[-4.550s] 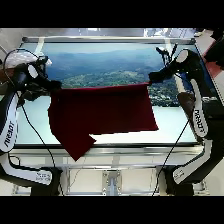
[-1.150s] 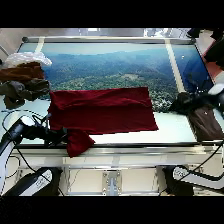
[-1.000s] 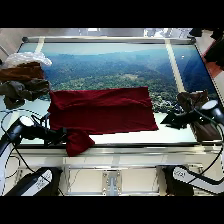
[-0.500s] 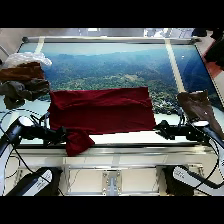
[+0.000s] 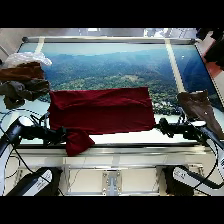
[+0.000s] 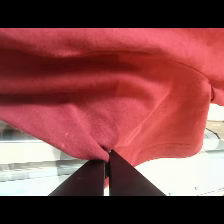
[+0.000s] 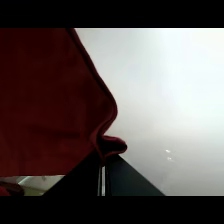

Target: Fold the shirts.

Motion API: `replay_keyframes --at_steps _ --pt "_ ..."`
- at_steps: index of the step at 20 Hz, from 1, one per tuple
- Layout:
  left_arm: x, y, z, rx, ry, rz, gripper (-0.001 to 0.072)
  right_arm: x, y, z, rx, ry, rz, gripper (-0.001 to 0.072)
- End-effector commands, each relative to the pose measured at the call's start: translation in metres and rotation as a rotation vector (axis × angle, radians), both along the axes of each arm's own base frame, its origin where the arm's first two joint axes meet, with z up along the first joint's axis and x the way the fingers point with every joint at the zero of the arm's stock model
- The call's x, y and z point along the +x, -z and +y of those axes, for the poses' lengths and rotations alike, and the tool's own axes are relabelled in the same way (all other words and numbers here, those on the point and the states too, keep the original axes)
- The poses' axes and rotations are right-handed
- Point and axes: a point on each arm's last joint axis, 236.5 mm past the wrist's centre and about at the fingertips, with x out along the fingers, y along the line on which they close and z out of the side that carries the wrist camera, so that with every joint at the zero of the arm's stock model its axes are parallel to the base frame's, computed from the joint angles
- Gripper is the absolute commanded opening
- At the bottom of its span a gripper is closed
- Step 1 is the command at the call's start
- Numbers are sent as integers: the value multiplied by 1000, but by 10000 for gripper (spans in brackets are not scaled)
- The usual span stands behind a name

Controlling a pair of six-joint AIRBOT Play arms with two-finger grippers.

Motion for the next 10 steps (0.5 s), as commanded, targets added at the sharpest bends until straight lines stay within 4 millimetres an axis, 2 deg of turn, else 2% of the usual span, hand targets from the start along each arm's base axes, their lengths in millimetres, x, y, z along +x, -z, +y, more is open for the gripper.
replay_keyframes --at_steps 1,3,6,8,10 --pt "2 -5 0 4 10 -27 13 7 -14 7 28 -25 -37 11" --pt "8 -17 2 22 17 -100 13 12 -37 12 36 -86 -95 11" --pt "18 -46 6 54 -2 -246 13 22 -86 13 11 -130 -217 10" --pt "30 -76 10 81 -34 -373 12 20 -114 11 -35 -164 -261 10" --pt "52 -116 21 125 -96 -534 12 24 -138 5 -91 -169 -315 9"
